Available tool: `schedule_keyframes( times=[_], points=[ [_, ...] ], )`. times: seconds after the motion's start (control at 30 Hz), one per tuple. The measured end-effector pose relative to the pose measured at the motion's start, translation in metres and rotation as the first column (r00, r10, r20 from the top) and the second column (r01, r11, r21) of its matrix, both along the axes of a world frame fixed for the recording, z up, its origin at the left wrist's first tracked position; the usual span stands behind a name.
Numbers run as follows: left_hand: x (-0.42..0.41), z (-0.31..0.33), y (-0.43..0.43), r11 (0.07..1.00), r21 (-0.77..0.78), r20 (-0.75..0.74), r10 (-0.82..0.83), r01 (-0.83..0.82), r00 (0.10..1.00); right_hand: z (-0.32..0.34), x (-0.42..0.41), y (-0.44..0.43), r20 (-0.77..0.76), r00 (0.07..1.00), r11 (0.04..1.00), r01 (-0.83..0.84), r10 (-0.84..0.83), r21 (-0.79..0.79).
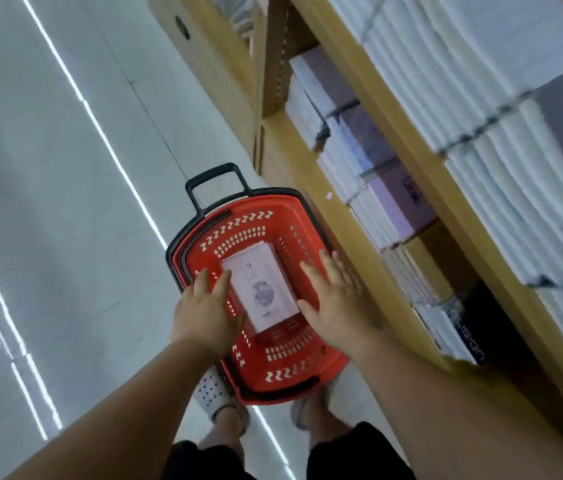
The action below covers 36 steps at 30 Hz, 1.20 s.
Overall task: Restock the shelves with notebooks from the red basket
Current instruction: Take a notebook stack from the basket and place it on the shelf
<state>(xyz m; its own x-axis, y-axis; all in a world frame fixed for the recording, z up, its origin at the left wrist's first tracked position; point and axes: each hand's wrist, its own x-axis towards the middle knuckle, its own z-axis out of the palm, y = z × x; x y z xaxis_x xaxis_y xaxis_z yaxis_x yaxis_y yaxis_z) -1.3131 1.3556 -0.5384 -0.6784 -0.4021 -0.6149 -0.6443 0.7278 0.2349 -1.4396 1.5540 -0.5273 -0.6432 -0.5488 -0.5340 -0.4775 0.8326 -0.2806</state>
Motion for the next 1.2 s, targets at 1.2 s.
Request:
schedule_keyframes(
  times=[1.2],
  points=[
    [-0.034, -0.411, 0.078, 0.545, 0.275, 0.035, 0.817, -0.792, 0.575, -0.445, -0.013, -0.031, 0.325, 0.931, 0.985, 0.174, -0.168, 0.011]
  ],
)
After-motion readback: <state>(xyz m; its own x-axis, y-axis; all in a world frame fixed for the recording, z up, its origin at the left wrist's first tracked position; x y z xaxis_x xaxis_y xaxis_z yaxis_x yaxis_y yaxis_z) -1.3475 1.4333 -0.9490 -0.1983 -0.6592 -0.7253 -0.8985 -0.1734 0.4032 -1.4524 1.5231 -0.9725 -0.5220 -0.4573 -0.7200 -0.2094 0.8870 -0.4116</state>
